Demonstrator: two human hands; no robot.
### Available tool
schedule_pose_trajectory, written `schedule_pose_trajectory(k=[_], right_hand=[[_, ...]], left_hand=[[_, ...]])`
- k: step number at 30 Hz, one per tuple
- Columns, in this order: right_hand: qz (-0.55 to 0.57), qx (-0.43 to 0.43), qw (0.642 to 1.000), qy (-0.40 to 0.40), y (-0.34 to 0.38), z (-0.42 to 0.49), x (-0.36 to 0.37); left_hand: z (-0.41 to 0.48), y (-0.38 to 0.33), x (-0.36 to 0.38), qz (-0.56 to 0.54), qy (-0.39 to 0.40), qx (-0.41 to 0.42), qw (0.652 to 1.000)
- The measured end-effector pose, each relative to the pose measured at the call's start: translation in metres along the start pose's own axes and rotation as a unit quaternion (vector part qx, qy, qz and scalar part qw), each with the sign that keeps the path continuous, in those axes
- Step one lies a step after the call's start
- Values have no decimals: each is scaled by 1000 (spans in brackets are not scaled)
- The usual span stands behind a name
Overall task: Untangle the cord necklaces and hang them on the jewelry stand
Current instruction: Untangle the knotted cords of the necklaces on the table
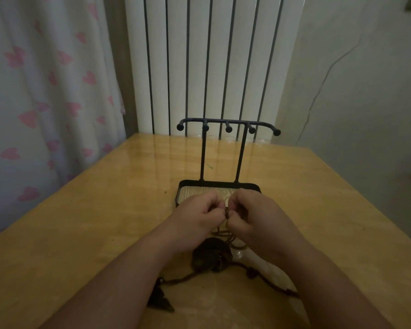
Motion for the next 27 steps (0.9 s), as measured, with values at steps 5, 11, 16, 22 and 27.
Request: schedule_pose_trajectory(k=[5, 11, 16, 22, 27], right_hand=[[59, 15, 998, 5, -1, 0, 1], [132, 17, 991, -8, -1, -1, 1], [163, 24, 986, -4, 0, -2, 3], [193, 30, 981, -7, 0, -2, 4], [198, 35, 979, -19, -2, -1, 2]], left_hand=[[-1, 2, 1, -40, 7, -8, 999], [-3, 0, 3, -93, 18, -15, 995], [-3, 0, 5, -101, 27, -18, 994], [-4, 1, 7, -129, 32, -28, 991], [-2, 2, 2, -135, 5, -31, 990]])
Point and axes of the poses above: each hand's wrist, its own z-axis towards the middle knuckle, its own x-axis out of the palm, y = z × x, the point moved 10 cm from there along z, towards the middle knuckle, and after that the axes turned 1 degree about z, right-handed, at the moved point
